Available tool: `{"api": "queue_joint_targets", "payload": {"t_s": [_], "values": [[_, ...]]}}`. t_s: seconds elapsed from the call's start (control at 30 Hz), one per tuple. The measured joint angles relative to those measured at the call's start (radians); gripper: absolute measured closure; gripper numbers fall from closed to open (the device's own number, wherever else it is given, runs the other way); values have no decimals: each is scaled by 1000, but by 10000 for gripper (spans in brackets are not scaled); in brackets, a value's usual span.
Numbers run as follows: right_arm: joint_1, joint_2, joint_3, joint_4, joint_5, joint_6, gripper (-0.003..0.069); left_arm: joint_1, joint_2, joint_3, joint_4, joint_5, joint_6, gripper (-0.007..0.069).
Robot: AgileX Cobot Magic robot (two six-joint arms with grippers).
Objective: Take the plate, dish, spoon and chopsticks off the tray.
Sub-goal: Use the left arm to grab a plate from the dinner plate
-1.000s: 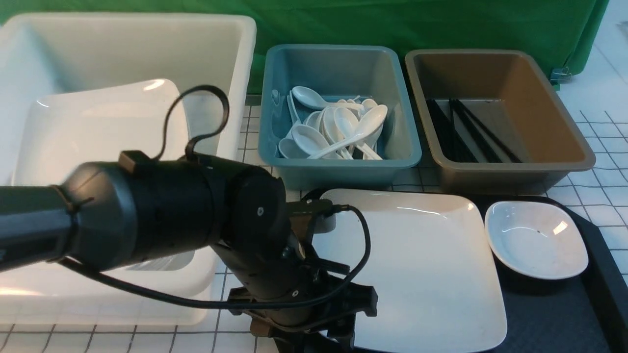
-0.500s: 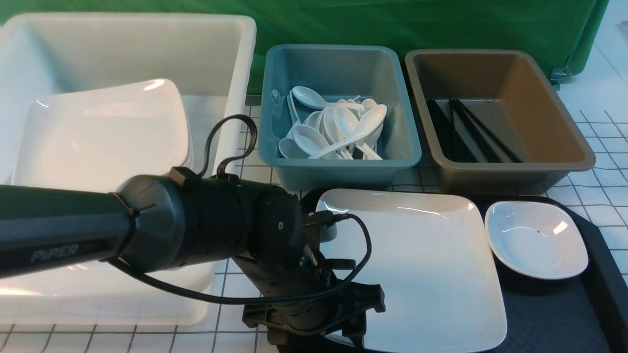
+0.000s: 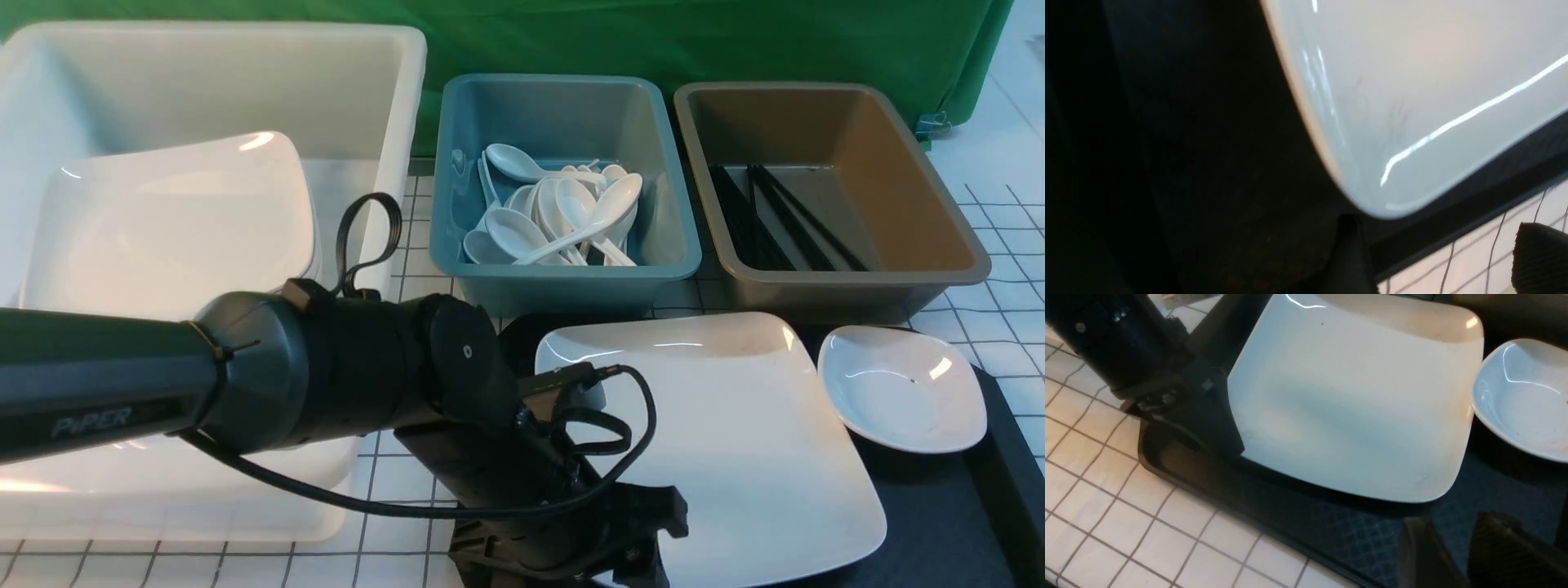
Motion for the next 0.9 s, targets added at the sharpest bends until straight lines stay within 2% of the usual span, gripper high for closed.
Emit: {"api": "queue_joint_targets", "payload": {"t_s": [0.17, 0.33, 0.5, 0.73, 0.9], "values": [[0, 0, 0, 0, 0, 0, 419, 0, 0, 0, 90, 36, -39, 141], [0, 0, 0, 0, 0, 0, 419, 0, 0, 0, 215, -34, -162, 141], [0, 0, 0, 0, 0, 0, 419, 0, 0, 0, 204, -138, -185, 141], [0, 0, 0, 0, 0, 0, 419, 0, 18, 0, 204, -159, -210, 141], [0, 0, 0, 2, -1, 0, 419, 0, 53, 0, 167, -233, -215, 141]]}}
